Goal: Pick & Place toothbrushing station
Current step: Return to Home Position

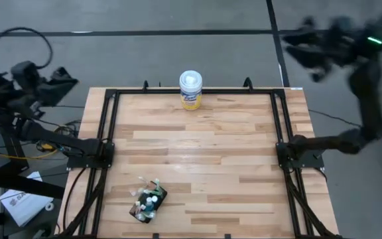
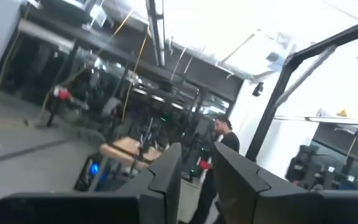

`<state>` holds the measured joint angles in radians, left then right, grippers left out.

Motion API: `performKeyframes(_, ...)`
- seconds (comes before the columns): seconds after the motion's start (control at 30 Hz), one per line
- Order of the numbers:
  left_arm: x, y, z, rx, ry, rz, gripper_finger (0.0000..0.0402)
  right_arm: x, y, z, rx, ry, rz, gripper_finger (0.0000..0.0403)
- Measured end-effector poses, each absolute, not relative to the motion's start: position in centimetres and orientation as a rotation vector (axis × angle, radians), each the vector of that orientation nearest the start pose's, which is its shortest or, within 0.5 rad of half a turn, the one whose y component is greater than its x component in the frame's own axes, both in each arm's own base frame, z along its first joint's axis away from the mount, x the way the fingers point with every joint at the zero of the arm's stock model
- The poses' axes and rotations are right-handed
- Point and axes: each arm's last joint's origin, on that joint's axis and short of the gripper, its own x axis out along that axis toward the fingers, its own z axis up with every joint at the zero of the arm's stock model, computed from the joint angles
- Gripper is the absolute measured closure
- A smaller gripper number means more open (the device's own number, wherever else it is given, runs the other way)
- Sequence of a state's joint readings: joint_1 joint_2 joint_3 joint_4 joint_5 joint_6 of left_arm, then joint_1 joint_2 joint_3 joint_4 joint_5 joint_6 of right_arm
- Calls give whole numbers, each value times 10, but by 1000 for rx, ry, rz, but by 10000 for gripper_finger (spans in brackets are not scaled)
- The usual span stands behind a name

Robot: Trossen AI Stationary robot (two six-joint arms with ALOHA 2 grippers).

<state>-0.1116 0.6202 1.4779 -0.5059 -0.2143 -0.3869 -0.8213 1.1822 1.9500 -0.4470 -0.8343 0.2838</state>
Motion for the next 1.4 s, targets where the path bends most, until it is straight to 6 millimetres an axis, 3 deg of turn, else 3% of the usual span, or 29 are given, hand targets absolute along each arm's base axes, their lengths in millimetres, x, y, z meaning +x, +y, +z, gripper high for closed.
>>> performKeyframes(0.17,-28,9,511,-388,-449,29,321,59,-33,596,-163,-283,-18,241)
performKeyframes(0.33,-49,12,508,-434,-499,10,320,33,-4,588,110,-260,33,245)
performKeyframes(0.4,-60,11,505,-401,-497,-30,322,22,9,578,75,-182,122,245)
performKeyframes(0.5,-87,9,490,-102,-422,-145,323,7,26,560,111,-89,125,245)
performKeyframes(0.57,-108,11,476,-108,-406,-122,323,-2,32,547,137,-44,43,245)
performKeyframes(0.67,-137,14,452,-123,-369,-112,323,-22,51,533,43,-75,-4,246)
performKeyframes(0.83,-180,17,418,-121,-411,-155,323,-64,87,487,-49,-152,-107,246)
performKeyframes(0.97,-201,19,400,-110,-468,-164,323,-84,97,437,-8,-181,-177,246)
performKeyframes(1.1,-206,19,389,-57,-387,-163,323,-107,102,388,-43,-267,-164,246)
performKeyframes(1.23,-209,19,387,-26,-377,-159,323,-83,72,375,-5,-120,-238,246)
performKeyframes(1.3,-209,19,382,-58,-330,-158,322,-77,60,377,-98,-175,-242,246)
performKeyframes(1.4,-210,16,381,-114,-317,-150,322,-50,36,360,-117,-178,-179,246)
